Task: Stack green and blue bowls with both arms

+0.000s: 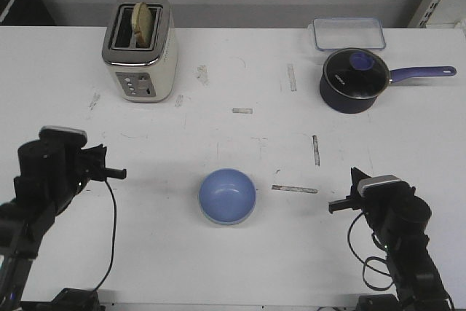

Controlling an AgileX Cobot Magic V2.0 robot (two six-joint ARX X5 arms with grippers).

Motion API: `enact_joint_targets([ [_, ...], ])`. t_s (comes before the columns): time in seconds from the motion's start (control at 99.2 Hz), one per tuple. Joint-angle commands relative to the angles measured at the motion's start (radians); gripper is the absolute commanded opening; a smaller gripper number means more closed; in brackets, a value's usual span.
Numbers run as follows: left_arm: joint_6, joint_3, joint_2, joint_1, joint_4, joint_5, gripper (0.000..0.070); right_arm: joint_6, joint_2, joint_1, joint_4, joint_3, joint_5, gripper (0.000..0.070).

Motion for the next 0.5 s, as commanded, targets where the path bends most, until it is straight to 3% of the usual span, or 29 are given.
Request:
enact_joint_targets([
  [0.0,-0.036,-0.128,-0.086,0.016,0.083,0.0,0.0,0.008,0.003,0.001,0.003,0.008,0.002,0.0],
  [0.192,-0.053,-0.38,-0.339,0.056,0.224,0.001,0.0,0.025,-0.048,0.001,-0.056,0.008,0.006,0.0],
  [0.383,-0.044,-0.42,-0.462,0.059,0.279,0.0,0.0,0.022,-0.188,0.0,-0.188,0.007,0.059,0.0],
  [0.494,-0.044,-0.42,-0.481,0.059,0.275,0.0,0.0001,0.035,-0.292,0.0,-0.201,0.007,0.076,0.0],
])
